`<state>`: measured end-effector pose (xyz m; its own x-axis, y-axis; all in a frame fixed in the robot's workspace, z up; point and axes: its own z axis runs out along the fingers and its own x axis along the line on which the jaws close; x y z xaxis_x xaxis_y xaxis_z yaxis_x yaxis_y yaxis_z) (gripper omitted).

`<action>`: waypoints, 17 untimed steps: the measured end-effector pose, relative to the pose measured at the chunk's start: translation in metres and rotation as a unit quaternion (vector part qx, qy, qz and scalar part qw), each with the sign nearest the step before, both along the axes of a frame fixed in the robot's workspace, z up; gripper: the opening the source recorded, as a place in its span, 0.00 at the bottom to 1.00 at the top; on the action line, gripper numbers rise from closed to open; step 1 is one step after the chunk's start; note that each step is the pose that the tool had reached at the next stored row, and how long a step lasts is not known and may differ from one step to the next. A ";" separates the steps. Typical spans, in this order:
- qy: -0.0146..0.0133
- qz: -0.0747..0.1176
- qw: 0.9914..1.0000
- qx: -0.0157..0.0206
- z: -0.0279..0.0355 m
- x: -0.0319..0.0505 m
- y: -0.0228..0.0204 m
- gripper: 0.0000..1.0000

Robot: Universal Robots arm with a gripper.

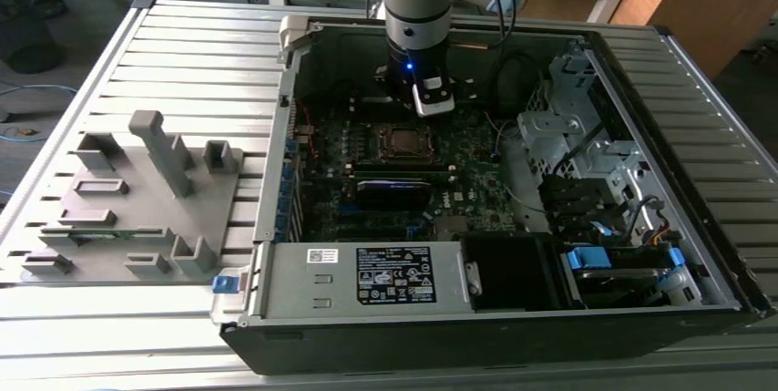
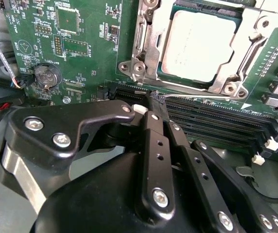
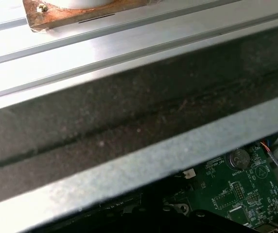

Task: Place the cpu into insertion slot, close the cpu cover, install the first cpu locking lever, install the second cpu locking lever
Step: 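Install the first cpu locking lever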

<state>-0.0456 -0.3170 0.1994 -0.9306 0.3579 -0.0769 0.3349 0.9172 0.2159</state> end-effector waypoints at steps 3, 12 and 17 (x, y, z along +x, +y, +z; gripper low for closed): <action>0.000 0.000 1.000 0.002 0.0000 -0.0003 -0.0001 0.11; -0.009 0.000 1.000 0.008 0.0000 -0.0068 -0.0005 0.11; -0.013 0.000 1.000 0.009 -0.0001 -0.0092 -0.0026 0.11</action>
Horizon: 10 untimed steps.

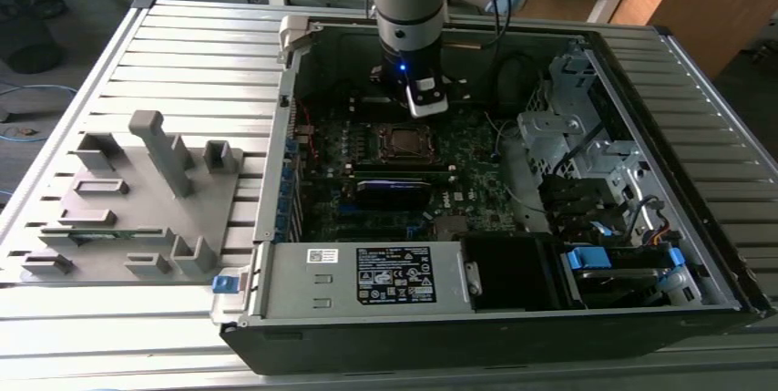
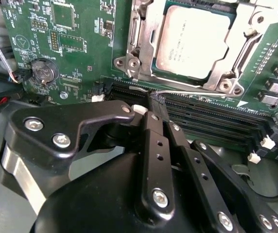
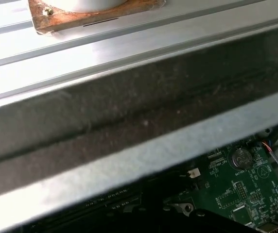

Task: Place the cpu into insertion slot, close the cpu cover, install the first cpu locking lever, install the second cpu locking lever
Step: 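Install the first cpu locking lever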

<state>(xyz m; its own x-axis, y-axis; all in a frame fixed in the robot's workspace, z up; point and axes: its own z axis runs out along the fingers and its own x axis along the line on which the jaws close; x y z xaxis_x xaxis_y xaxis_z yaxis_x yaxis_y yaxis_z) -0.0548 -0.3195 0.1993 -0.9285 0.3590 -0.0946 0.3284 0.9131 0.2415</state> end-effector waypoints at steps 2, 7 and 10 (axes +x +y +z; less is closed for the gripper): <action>-0.001 0.000 1.000 0.000 0.0000 0.0000 -0.0020 0.11; -0.001 0.000 1.000 0.000 -0.0001 -0.0001 -0.0043 0.11; -0.001 0.000 1.000 0.000 -0.0001 0.0000 -0.0043 0.11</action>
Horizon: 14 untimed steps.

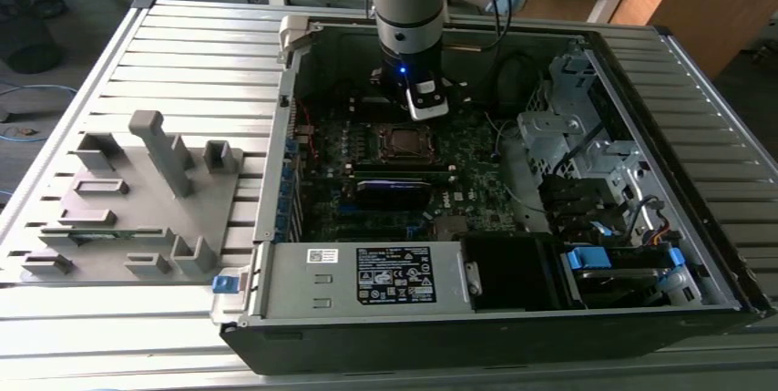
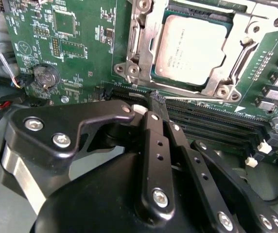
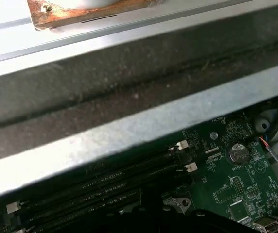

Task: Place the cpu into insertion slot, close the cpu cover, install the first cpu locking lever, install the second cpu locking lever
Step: 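Install the first cpu locking lever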

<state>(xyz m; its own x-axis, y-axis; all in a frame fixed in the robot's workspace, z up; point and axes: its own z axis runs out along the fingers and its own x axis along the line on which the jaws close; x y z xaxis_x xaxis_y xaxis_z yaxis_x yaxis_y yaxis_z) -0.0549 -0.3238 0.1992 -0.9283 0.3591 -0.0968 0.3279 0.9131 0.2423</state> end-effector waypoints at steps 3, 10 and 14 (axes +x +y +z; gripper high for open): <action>0.000 0.000 1.000 0.001 0.0000 -0.0002 0.0002 0.11; -0.001 0.000 1.000 0.002 0.0000 -0.0006 0.0024 0.11; -0.001 0.000 1.000 0.002 0.0000 -0.0008 0.0034 0.11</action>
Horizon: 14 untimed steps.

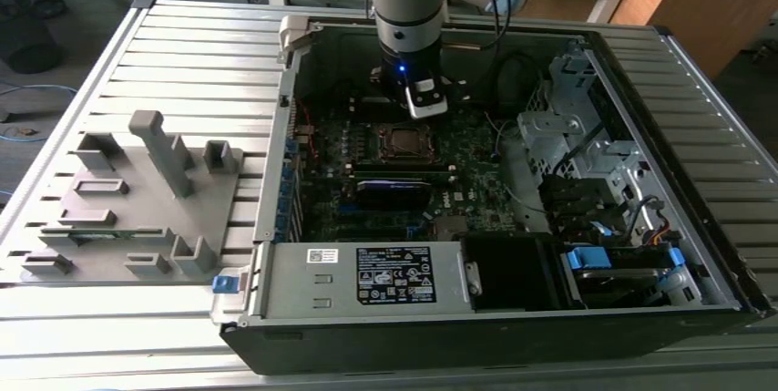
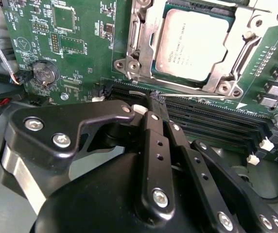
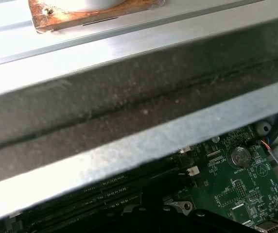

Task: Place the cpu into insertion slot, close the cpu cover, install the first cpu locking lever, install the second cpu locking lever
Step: 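Install the first cpu locking lever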

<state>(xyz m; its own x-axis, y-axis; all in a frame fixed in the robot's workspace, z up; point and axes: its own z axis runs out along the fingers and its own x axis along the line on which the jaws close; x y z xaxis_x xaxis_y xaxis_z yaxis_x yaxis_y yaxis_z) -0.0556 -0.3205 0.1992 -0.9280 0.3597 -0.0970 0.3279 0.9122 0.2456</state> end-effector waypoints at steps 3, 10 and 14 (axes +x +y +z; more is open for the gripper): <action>0.000 0.000 1.000 0.001 -0.0001 -0.0002 0.0002 0.11; -0.007 0.000 1.000 0.001 -0.0006 -0.0016 0.0003 0.11; -0.011 0.000 1.000 0.001 -0.0011 -0.0021 0.0002 0.11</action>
<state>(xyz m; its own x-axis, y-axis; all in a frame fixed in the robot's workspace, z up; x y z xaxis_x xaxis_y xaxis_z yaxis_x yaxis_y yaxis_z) -0.0578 -0.3203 0.1981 -0.9258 0.3600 -0.1155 0.3226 0.9116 0.2548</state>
